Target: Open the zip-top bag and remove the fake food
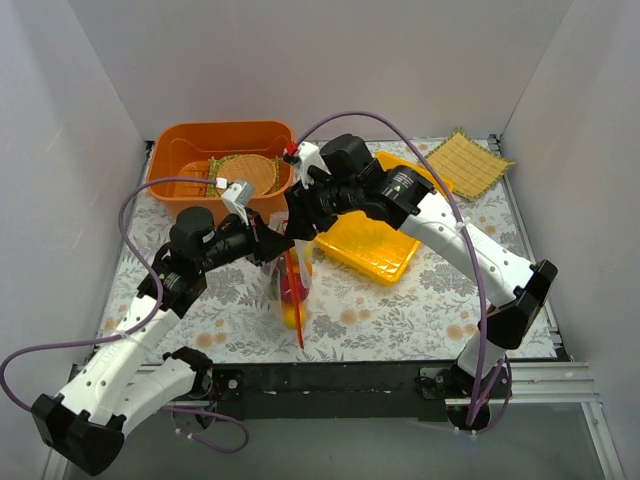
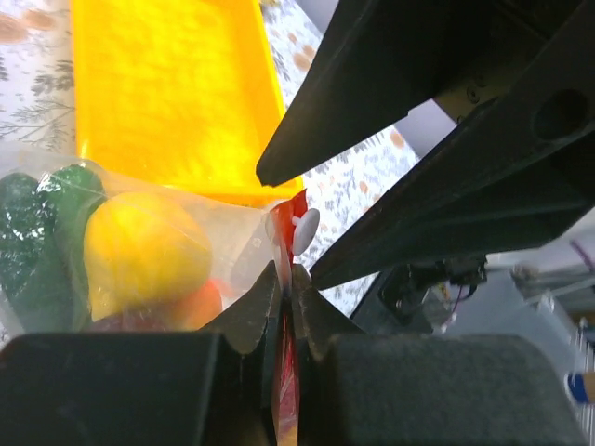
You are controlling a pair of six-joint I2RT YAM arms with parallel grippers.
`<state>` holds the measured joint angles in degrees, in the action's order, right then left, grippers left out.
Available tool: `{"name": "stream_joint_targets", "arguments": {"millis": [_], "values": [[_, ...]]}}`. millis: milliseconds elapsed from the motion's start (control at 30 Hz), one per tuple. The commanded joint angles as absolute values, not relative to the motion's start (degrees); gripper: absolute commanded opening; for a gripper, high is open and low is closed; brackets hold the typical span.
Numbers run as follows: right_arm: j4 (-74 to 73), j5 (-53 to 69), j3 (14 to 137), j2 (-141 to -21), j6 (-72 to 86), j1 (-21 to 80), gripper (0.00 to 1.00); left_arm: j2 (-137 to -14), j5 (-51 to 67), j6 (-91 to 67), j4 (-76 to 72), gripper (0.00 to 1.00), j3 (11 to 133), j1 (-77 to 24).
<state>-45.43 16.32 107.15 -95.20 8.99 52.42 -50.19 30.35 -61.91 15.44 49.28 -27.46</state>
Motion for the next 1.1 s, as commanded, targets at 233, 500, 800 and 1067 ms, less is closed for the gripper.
{"name": "stream_joint_targets", "arguments": {"millis": [233,500,800,1067], "values": [[-33.1,11.7,89.1,-82.6,9.6,55.5,0.55,-45.1,8.2,-76.4,18.5,0.00,51.5,-29.1],[-27.9,13.5,80.8,-81.2,11.8,58.6,0.50,-43.8,2.2,-80.2,16.8,0.00,47.7,-30.3],[-27.2,12.7,81.8,-86.1,12.8,59.0,0.49,-43.2,-1.3,-82.1,15.1,0.00,45.7,-30.8],[-26.0,12.2,83.0,-88.5,13.9,59.0,0.43,-43.2,-1.9,-82.5,14.5,0.00,44.4,-31.1]]}}
